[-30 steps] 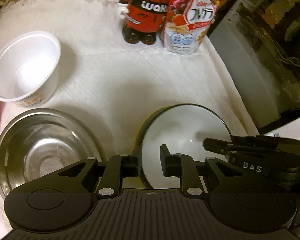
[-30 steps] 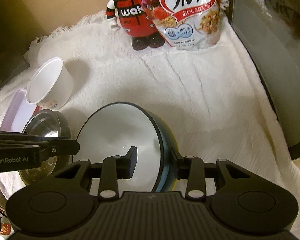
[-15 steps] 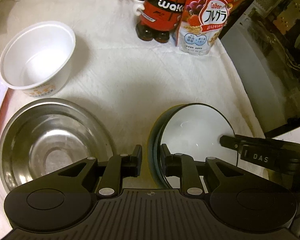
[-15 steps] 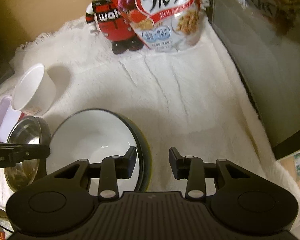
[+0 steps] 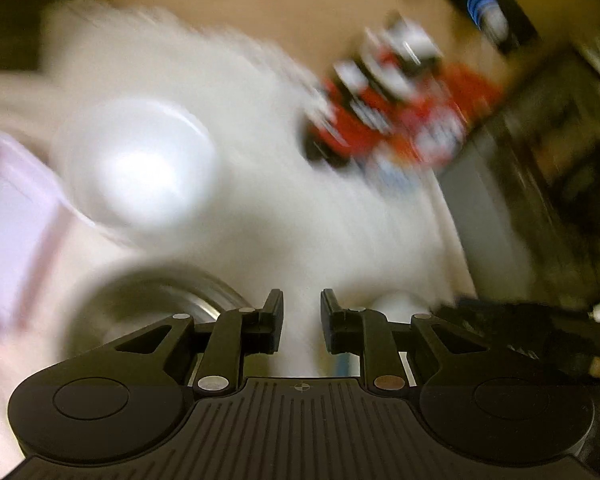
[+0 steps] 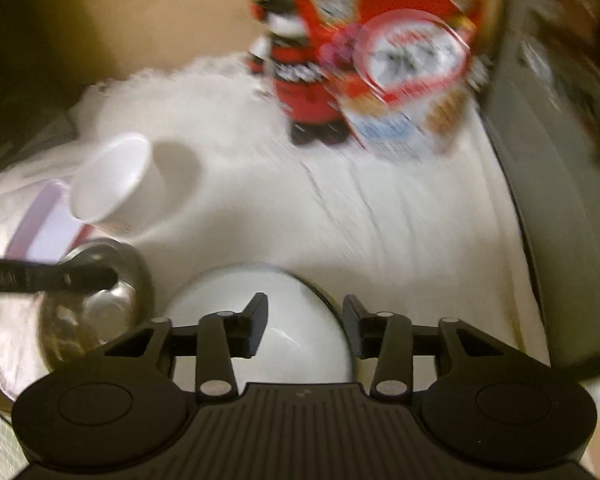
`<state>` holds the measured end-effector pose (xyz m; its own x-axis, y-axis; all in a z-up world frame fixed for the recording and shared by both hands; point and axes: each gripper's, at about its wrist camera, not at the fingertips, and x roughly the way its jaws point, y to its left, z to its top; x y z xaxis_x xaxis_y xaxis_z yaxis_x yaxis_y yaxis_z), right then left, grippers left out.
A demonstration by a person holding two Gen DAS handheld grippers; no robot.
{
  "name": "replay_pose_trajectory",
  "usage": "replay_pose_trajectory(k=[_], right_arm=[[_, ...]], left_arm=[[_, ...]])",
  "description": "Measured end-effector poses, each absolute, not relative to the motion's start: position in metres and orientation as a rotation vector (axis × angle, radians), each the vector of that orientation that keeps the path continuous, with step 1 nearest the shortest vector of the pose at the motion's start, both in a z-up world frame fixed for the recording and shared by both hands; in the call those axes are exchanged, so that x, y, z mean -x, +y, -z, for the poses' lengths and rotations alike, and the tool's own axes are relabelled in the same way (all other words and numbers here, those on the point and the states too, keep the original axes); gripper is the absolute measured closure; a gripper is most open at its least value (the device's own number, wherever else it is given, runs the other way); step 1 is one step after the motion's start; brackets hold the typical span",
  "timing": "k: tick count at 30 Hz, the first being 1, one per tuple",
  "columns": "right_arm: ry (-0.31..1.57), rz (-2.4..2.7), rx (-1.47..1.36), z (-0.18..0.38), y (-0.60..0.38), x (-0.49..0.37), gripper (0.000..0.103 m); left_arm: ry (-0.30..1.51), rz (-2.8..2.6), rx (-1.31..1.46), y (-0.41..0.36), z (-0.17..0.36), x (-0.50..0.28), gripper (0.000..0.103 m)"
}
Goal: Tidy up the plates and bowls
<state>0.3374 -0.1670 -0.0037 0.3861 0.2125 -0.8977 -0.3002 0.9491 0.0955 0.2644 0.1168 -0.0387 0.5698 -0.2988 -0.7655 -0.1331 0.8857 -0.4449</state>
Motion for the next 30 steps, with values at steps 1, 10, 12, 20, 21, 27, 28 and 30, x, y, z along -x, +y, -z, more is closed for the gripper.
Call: replay_pose_trajectory(k=[1, 10, 12, 20, 21, 27, 28, 30], right_arm=[[1.123, -0.347, 0.098, 0.000, -0.158, -0.343, 0.059], [1.074, -0.509, 0.267, -0.002, -0.045, -0.405, 0.041], [1.093, -0.547, 0.273, 0.004, -0.027, -0.414, 0.041], [1.244, -0.646, 0.100, 0.065, 0.028, -0.470, 0.039], [1.270, -0.639, 0.069, 0.076, 0.032, -0.476, 0.040], [1.448, -0.604, -0.001, 0.121, 0.048, -0.488, 0.078], [1.431, -0.607, -0.005, 0.116, 0.043, -0.486, 0.078], [1.380, -0.604, 0.003, 0.102, 0.031, -0.481, 0.078]], left_arm=[[0.944, 0.051, 0.496, 0.134, 0.035, -0.267, 0.081], [0.961, -0.263, 0.579, 0.246, 0.065, -0.315, 0.080], [0.994, -0.270, 0.600, 0.251, 0.079, -0.325, 0.080], [1.057, -0.343, 0.605, 0.257, 0.119, -0.343, 0.079], [1.066, -0.341, 0.607, 0.257, 0.123, -0.347, 0.079], [1.061, -0.284, 0.552, 0.231, 0.113, -0.356, 0.081], [1.051, -0.265, 0.543, 0.224, 0.106, -0.357, 0.081], [1.035, -0.222, 0.544, 0.211, 0.090, -0.356, 0.081]])
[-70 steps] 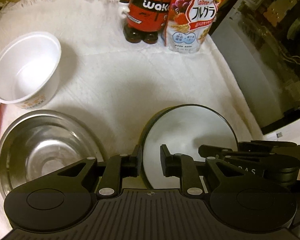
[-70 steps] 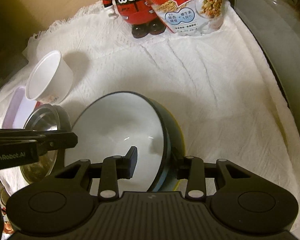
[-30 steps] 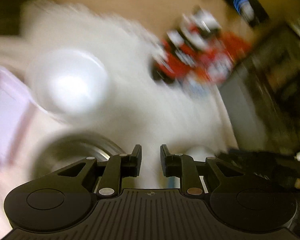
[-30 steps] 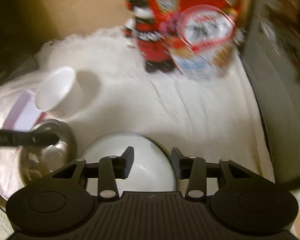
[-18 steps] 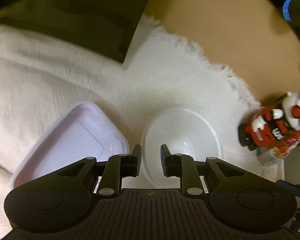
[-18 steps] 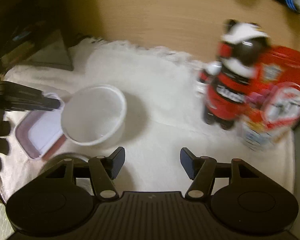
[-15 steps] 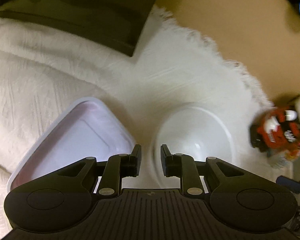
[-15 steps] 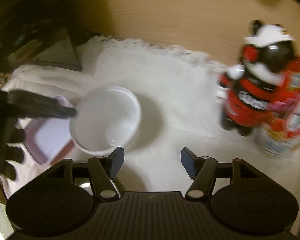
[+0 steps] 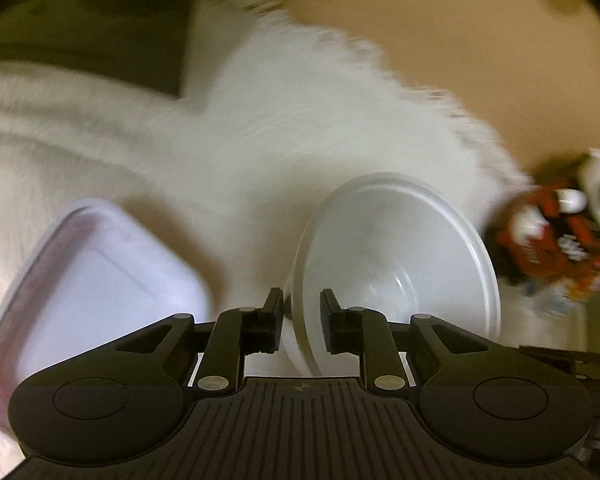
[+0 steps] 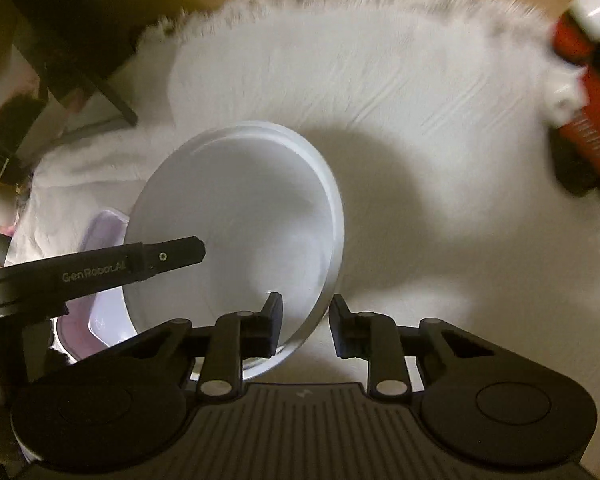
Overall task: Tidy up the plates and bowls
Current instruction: 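Grasp the white cup-shaped bowl rim with the right gripper and lift it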
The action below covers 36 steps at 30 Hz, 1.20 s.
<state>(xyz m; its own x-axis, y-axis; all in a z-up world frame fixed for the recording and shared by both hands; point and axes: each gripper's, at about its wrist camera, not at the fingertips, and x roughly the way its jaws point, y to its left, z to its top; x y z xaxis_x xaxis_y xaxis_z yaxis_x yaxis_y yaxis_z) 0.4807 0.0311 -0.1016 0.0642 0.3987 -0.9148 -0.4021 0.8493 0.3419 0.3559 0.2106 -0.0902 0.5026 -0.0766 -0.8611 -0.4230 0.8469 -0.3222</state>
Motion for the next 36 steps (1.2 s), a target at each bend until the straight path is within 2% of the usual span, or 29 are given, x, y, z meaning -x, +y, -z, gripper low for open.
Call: replay_pose_trajectory(k=[9, 14, 19, 26, 36], right_arm=[[1.199, -0.517, -0.027, 0.015, -0.054, -0.450, 0.078], [1.125, -0.455, -0.054, -0.024, -0.100, -0.428, 0.078], [1.080, -0.419, -0.062, -0.052, -0.143, -0.397, 0.077], [1.063, -0.369, -0.024, -0.057, -0.185, -0.345, 0.077], [1.175, -0.329, -0.067, -0.018, -0.206, -0.315, 0.077]], left_arm=[[1.003, -0.028, 0.450, 0.128, 0.029, -0.357, 0.081], [0.992, 0.066, 0.421, 0.087, 0.007, -0.344, 0.081], [1.054, 0.142, 0.368, 0.052, 0.000, -0.325, 0.081], [1.166, 0.269, 0.327, 0.011, 0.017, -0.297, 0.081], [1.237, 0.274, 0.235, -0.013, 0.051, -0.274, 0.082]])
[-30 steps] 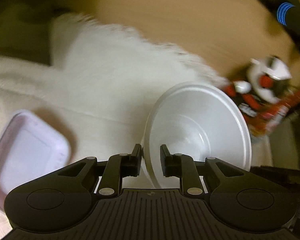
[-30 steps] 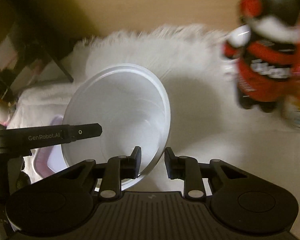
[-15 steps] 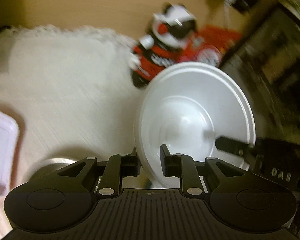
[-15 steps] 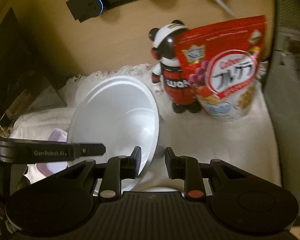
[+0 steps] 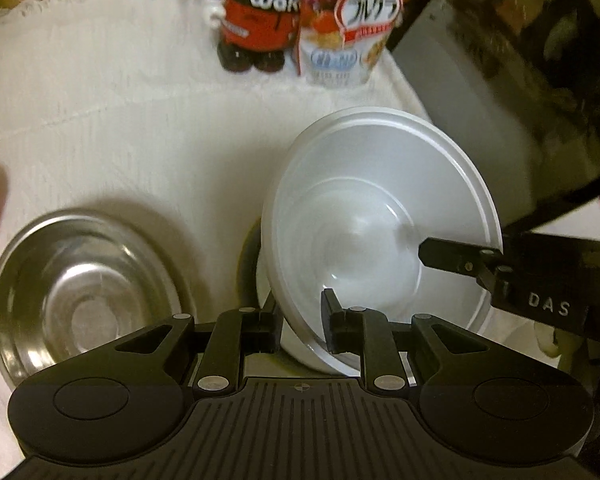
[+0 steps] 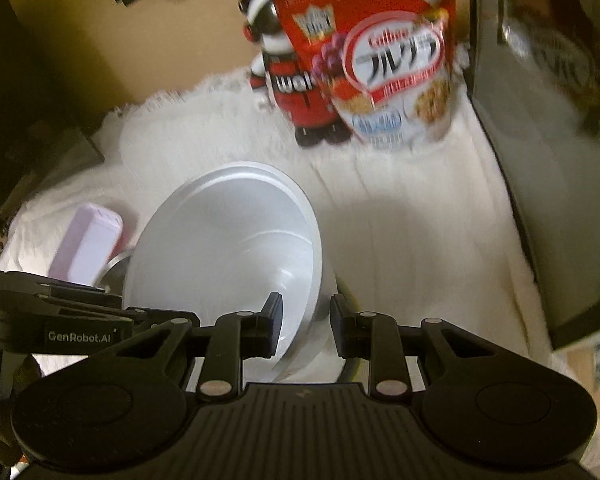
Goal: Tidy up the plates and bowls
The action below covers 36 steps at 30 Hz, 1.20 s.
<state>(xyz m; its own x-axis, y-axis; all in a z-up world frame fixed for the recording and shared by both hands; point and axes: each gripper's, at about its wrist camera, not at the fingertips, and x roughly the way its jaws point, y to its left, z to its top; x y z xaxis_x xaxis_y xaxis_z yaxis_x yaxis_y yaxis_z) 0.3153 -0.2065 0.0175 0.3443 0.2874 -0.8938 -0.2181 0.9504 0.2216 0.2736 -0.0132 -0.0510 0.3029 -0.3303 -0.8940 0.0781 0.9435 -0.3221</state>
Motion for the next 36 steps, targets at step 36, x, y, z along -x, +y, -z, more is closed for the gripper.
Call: replay_pose_trajectory(k=[36], right_arm=[[1.130, -0.140, 0.017, 0.005, -0.217, -0.293, 0.074]], left_arm=[[1.140, 0.321, 0.299, 0.011, 0.043, -0.259, 0.082]])
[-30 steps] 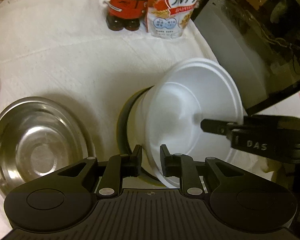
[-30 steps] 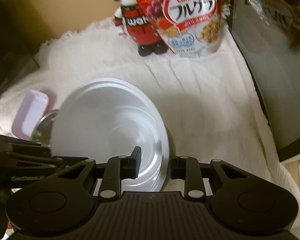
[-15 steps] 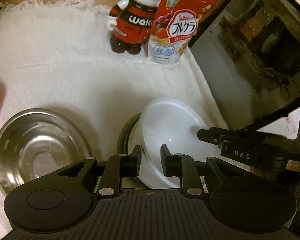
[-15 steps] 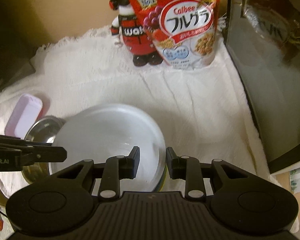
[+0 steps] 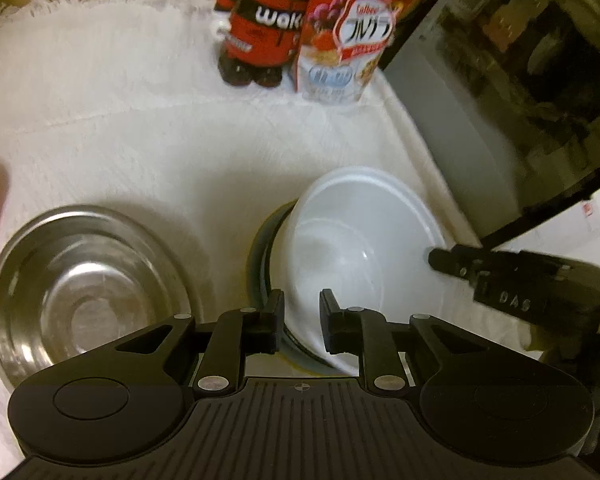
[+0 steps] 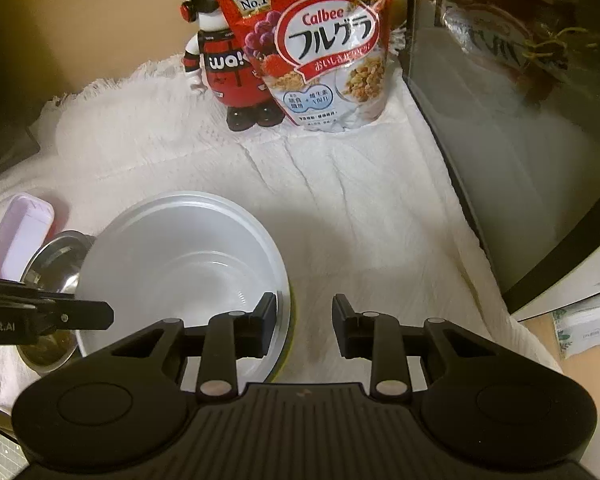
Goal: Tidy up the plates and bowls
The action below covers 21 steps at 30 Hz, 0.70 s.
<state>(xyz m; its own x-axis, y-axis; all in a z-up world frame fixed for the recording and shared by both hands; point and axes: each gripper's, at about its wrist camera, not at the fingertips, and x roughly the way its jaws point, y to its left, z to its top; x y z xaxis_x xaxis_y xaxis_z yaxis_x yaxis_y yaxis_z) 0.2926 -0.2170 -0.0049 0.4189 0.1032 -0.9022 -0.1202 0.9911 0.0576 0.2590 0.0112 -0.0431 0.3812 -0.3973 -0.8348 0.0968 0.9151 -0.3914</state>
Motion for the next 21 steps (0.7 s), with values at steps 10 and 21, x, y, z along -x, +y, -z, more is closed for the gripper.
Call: replay_pose_trajectory(k=[10, 21], right_arm=[[1.008, -0.125, 0.022, -0.027, -0.199, -0.276, 0.072], [0.953, -0.156, -0.026, -0.040, -0.156, -0.254, 0.072]], left_arm=[[1.023, 0.295, 0.394, 0.069, 0.028, -0.227, 0.082], [0.957, 0.059, 0.453, 0.180, 0.034, -0.204, 0.082]])
